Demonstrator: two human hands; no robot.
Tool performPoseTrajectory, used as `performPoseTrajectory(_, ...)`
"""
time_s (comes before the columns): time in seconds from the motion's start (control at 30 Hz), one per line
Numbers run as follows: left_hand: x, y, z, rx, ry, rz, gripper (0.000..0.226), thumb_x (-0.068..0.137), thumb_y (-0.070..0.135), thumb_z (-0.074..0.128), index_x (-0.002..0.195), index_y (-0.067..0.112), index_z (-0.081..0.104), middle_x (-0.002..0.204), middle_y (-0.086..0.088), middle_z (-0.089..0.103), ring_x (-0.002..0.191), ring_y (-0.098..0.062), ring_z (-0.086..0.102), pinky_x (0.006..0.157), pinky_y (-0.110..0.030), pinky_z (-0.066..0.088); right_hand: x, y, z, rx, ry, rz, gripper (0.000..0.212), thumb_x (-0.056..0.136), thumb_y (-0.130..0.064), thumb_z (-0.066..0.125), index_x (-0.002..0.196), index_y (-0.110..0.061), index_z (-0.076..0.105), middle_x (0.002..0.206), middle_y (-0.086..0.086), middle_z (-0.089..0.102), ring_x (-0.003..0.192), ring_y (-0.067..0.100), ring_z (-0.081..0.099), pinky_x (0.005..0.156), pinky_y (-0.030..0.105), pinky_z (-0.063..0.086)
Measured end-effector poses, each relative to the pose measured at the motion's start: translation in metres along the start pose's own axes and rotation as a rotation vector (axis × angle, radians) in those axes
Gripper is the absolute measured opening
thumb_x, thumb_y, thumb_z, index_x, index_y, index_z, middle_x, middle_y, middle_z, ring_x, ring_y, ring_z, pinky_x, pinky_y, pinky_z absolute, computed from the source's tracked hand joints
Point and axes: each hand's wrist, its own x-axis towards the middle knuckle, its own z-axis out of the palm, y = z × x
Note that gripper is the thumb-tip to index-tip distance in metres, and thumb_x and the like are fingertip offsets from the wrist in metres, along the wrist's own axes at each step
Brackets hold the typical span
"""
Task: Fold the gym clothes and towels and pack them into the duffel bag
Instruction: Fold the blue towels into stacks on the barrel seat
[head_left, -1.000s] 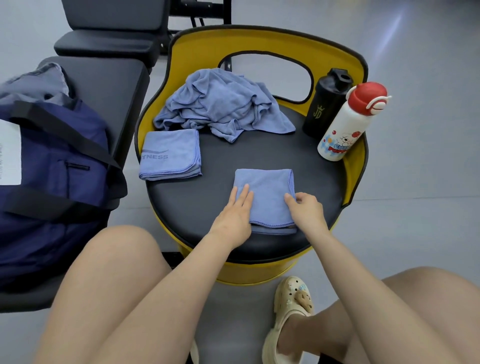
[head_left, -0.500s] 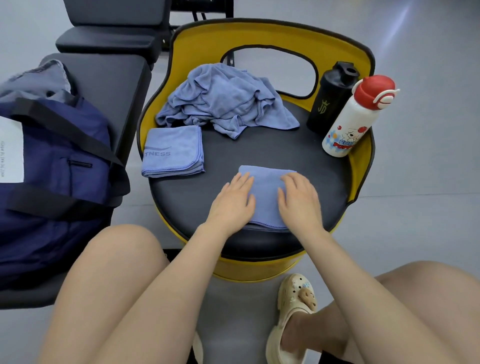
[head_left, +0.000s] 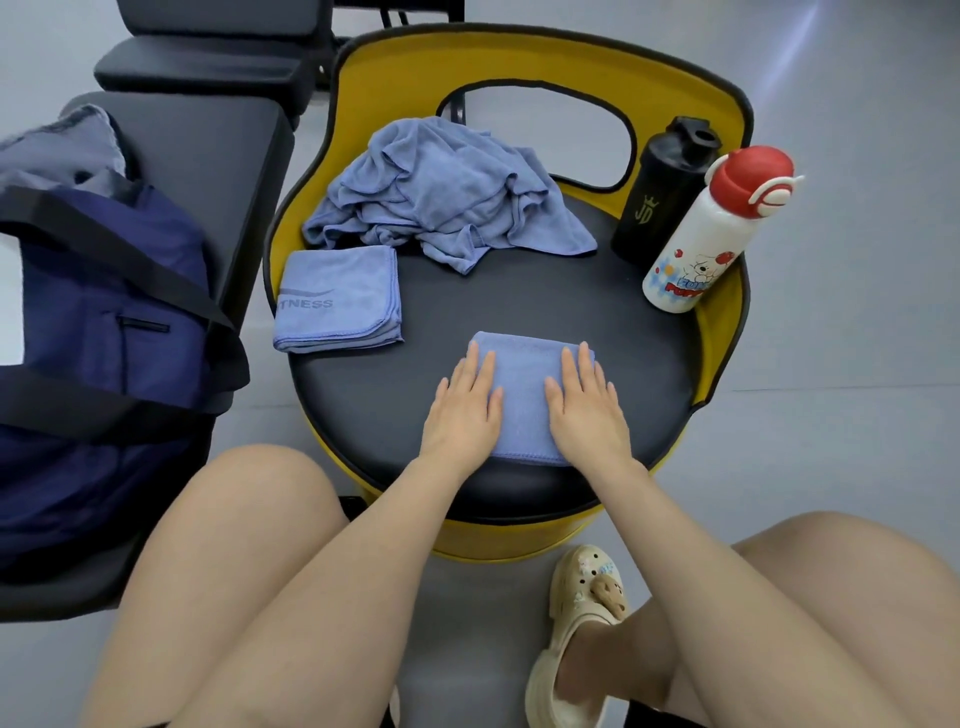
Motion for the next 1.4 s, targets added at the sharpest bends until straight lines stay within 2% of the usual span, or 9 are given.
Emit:
performPoseTrajectory(0.23,0.005,0.004,-0.017,-0.371,0.094,-0.292,0.044,0.088,0.034,0.061,0.125,0.012,0.051,0.121,-0.004,0.056,0.109,-0.024,0.055,0.087,-0.037,0.048,-0.007,0.0,-0.016,0.297,0.159,0.222,0.061,0.095,-0.033,0.056,0.143,-0.004,0.034,0.141,0.015,0.042,0.128,0.032,0.041,0.102,0.041,0.037)
performPoseTrajectory(0.43,-0.004,0.015,-0.033,-0.654,-0.014,-0.355,0.02,0.089,0.023,0.056,0.106,0.014,0.048,0.099,0.001,0.056,0.083,-0.014,0.053,0.066,-0.026,0.042,-0.002,-0.001,-0.027,0.497,-0.007,0.337,0.035,0.089,-0.032,0.064,0.111,-0.005,0.06,0.113,0.011,0.062,0.099,0.027,0.057,0.073,0.035,0.043)
performPoseTrajectory(0.63,-0.002,0.012,-0.07,-1.157,0.02,-0.487,0.013,0.091,0.013,0.057,0.102,0.013,0.05,0.106,-0.006,0.06,0.086,-0.018,0.06,0.071,-0.03,0.052,0.004,-0.029,-0.043,0.943,-0.02,0.311,0.029,0.088,-0.023,0.068,0.108,-0.008,0.053,0.111,0.008,0.061,0.092,0.022,0.061,0.078,0.035,0.052)
performPoseTrajectory(0.7,0.002,0.004,-0.085,-1.155,0.088,-0.485,0.009,0.091,0.011,0.057,0.095,0.014,0.05,0.11,-0.01,0.061,0.091,-0.023,0.06,0.08,-0.037,0.053,0.006,-0.046,-0.051,1.103,-0.054,0.29,0.031,0.088,-0.018,0.068,0.111,-0.006,0.053,0.106,0.007,0.062,0.083,0.017,0.062,0.067,0.027,0.051)
performPoseTrajectory(0.83,0.007,-0.015,-0.116,-1.128,0.189,-0.498,0.006,0.093,0.012,0.058,0.097,0.012,0.053,0.108,-0.01,0.06,0.095,-0.026,0.059,0.089,-0.039,0.05,0.022,-0.081,-0.06,1.222,-0.131,0.252,0.033,0.089,-0.011,0.065,0.12,-0.003,0.054,0.114,0.011,0.064,0.096,0.025,0.064,0.077,0.034,0.053)
performPoseTrajectory(0.97,0.014,-0.043,-0.141,-1.159,0.191,-0.59,0.039,0.092,0.005,0.054,0.13,0.003,0.049,0.13,-0.01,0.054,0.113,-0.031,0.056,0.099,-0.047,0.046,0.039,-0.119,-0.064,1.158,-0.249,0.187,0.025,0.092,-0.003,0.056,0.116,-0.007,0.054,0.109,0.009,0.063,0.096,0.024,0.061,0.068,0.031,0.05)
performPoseTrajectory(1.17,0.031,-0.081,-0.179,-0.975,0.397,-0.502,0.039,0.09,-0.002,0.055,0.127,0.008,0.048,0.104,-0.01,0.055,0.078,-0.018,0.056,0.061,-0.023,0.046,0.076,-0.169,-0.052,1.117,-0.239,0.09,0.017,0.09,-0.005,0.062,0.107,-0.006,0.06,0.11,0.012,0.064,0.094,0.025,0.062,0.07,0.031,0.052)
performPoseTrajectory(1.27,0.046,-0.099,-0.182,-0.812,0.451,-0.467,0.037,0.091,0.006,0.056,0.126,0.013,0.049,0.11,-0.011,0.061,0.095,-0.025,0.059,0.076,-0.034,0.051,0.096,-0.189,-0.039,1.05,-0.213,0.053,0.028,0.089,-0.009,0.064,0.116,-0.001,0.059,0.108,0.011,0.063,0.095,0.025,0.061,0.065,0.027,0.049)
performPoseTrajectory(1.4,0.066,-0.123,-0.176,-0.624,0.463,-0.494,0.036,0.094,0.009,0.05,0.129,0.017,0.047,0.121,-0.006,0.059,0.097,-0.021,0.054,0.075,-0.028,0.041,0.117,-0.202,-0.02,0.999,-0.263,0.058,0.019,0.091,-0.009,0.06,0.11,-0.007,0.062,0.113,0.011,0.065,0.103,0.027,0.062,0.091,0.044,0.052)
